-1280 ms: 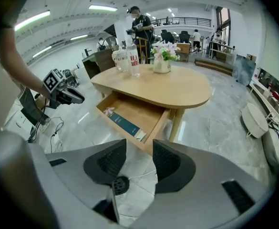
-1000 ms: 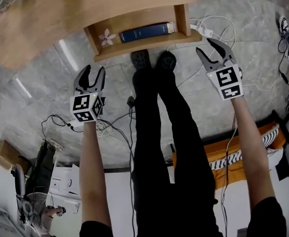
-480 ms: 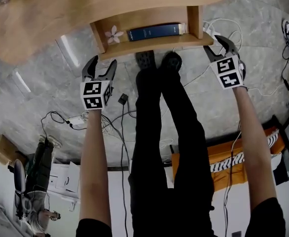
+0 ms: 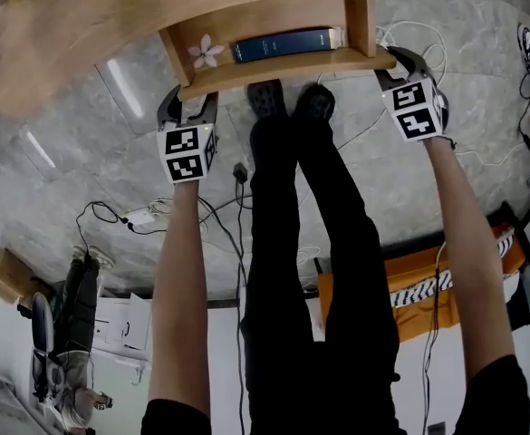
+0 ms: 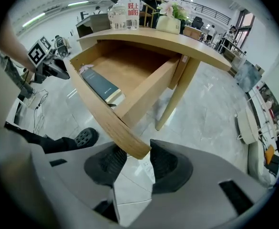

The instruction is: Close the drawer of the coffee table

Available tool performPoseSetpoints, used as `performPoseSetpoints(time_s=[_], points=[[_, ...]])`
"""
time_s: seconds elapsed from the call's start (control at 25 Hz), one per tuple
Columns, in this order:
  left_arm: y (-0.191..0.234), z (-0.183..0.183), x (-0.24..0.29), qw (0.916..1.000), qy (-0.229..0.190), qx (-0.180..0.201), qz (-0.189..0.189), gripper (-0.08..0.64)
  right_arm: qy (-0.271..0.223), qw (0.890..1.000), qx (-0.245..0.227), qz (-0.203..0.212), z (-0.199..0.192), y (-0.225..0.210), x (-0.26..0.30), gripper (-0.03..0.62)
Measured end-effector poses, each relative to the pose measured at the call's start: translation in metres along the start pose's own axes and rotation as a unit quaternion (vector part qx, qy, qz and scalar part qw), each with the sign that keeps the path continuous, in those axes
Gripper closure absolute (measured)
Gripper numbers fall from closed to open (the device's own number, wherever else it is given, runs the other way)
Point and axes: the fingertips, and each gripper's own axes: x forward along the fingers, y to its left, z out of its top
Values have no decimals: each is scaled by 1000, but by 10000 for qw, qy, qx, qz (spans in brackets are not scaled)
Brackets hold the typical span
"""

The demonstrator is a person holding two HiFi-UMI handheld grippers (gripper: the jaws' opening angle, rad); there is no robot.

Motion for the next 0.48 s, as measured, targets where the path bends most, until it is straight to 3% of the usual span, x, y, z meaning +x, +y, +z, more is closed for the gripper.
performPoseSetpoints(time_s=[0.48], points=[[11,3,-4,9974,-104,-588,404,397,207,9996,178,44,-1,2,2,448]])
